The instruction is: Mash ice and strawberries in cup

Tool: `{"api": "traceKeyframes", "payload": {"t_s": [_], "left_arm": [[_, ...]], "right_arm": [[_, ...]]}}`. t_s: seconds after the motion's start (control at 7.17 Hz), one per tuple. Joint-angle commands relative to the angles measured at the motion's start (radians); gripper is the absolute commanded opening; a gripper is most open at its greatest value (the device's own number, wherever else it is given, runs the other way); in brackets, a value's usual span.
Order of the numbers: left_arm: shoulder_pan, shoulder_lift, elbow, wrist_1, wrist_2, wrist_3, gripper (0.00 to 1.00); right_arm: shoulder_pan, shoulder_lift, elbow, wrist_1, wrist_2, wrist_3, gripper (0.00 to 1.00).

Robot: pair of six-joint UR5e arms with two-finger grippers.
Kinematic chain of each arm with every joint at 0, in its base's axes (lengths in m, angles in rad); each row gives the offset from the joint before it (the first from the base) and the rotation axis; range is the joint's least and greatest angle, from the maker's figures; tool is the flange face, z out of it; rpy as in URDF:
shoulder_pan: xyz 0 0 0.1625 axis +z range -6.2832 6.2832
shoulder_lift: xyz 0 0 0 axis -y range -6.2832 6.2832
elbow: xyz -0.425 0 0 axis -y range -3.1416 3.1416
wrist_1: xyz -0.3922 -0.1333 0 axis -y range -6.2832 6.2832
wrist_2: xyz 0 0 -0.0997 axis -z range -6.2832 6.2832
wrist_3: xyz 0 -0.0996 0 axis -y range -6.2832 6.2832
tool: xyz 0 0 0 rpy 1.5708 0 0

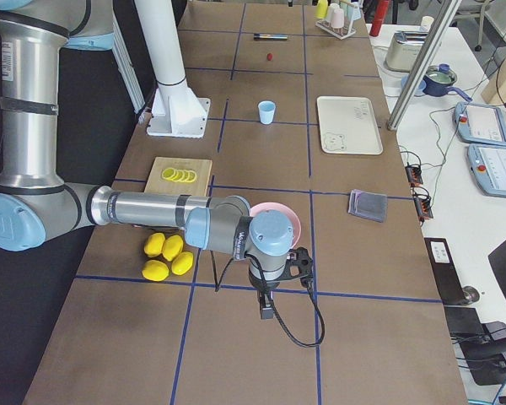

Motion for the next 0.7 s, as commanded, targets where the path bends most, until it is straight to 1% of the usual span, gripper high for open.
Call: {"api": "traceKeyframes", "payload": {"t_s": [0.0,0.28,0.42,0.56], "left_arm": [[0.178,0.003,-0.070,-0.046,0.120,-0.278,1.00],[0.391,0.063,-0.046,-0.285,0.258,-0.541,1.00],[0.453,0.074,-0.025,-0.354,0.286,-0.610,1.00],[0.508,0.074,-0.003,-0.370,0.330,-0.644,1.00]], "right_arm": [[0.004,-0.003,0.005,0.001,0.006,0.006,0.99],[0.003,-0.003,0.003,0.001,0.006,0.006,0.99],[0.003,-0.003,0.000,-0.001,0.006,0.006,0.99],[0.003,-0.003,0.000,0.001,0.006,0.006,0.99]]}}
